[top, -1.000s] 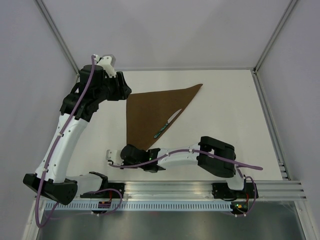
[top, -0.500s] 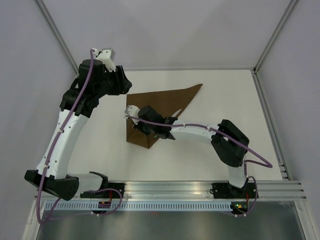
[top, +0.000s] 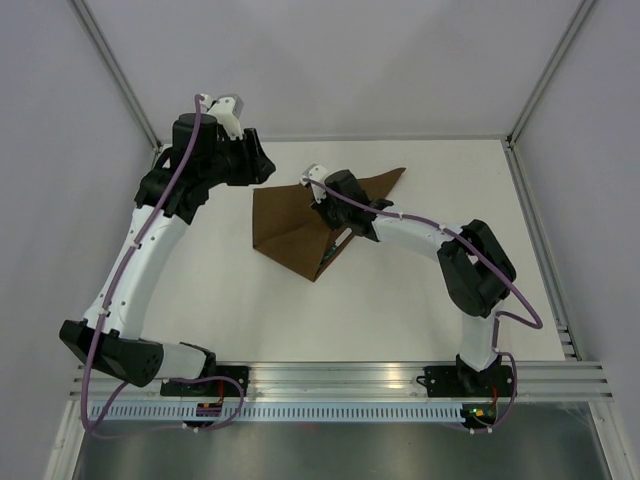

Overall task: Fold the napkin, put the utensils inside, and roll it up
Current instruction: Fold the napkin

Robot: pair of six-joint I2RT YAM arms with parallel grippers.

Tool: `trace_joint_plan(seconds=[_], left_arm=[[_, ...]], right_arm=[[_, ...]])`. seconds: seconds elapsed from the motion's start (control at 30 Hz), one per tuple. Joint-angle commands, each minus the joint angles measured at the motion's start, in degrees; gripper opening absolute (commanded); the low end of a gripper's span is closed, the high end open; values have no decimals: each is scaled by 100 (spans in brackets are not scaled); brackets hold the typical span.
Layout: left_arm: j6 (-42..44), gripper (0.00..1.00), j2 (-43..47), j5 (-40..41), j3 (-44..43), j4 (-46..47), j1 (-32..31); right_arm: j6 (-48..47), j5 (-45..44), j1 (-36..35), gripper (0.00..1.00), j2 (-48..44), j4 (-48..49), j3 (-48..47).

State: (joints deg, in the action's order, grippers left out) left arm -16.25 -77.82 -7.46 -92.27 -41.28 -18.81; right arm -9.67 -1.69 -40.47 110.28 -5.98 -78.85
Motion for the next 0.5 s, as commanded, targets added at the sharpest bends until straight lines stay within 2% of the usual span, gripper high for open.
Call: trace_joint_plan(seconds=[0.0,0.47], left_arm=[[-484,56,-49,-299,112,330,26],[-756,56,-462,-651,1132,1174,-386]], right_arm=[[-26,47,144,0,-305,202,150],[-96,20,443,0,-279,387,572]])
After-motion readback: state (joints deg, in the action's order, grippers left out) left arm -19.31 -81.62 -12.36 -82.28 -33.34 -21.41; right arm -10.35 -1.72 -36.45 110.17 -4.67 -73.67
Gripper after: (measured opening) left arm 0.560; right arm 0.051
